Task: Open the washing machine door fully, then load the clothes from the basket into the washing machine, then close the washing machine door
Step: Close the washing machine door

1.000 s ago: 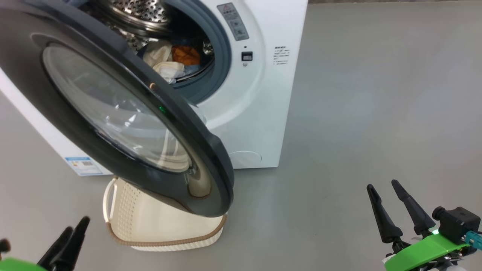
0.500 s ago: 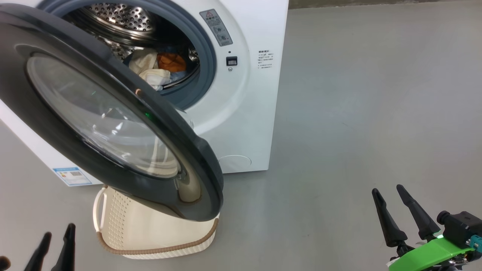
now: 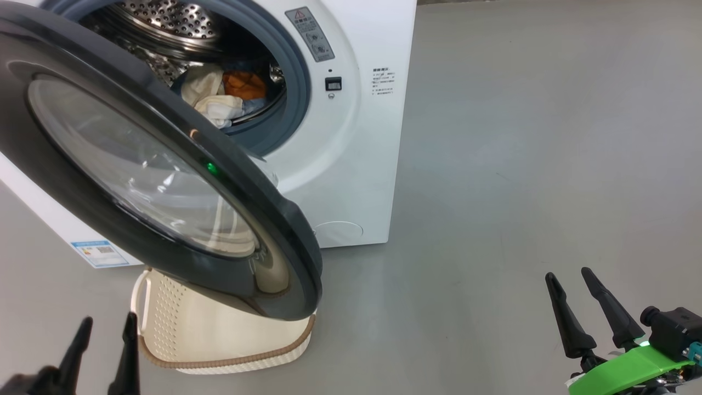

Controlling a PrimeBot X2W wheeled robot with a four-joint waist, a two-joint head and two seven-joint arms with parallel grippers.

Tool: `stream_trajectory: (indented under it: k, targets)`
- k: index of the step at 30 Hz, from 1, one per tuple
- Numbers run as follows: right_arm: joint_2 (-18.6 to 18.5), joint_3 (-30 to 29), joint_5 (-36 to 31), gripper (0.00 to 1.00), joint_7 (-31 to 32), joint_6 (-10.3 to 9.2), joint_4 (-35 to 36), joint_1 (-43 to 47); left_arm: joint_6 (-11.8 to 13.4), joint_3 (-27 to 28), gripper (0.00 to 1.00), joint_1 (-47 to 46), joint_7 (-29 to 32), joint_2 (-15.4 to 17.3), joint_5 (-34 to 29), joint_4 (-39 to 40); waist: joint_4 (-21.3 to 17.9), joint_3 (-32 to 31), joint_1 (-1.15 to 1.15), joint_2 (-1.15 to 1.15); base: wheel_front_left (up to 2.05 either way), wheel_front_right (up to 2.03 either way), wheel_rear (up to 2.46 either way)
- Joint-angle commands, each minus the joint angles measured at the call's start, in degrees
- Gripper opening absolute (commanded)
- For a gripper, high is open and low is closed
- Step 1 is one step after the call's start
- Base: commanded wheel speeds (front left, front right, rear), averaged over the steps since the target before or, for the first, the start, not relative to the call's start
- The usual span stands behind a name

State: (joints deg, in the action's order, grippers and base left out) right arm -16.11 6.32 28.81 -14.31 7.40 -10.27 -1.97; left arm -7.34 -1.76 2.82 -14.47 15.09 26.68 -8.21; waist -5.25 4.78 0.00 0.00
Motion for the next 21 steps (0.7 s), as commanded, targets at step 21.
stream_trajectory:
  k: [21]
  targets:
    - [-0.55, 1.25, -1.15, 1.0, -0.69, 0.09, 1.57, -0.89, -0.14, 5.28, 1.0, 0.47, -0.52, -3.78, -7.12, 0.45, 0.38, 0.58, 0.0, 0.0, 0.0, 0.0, 0.0]
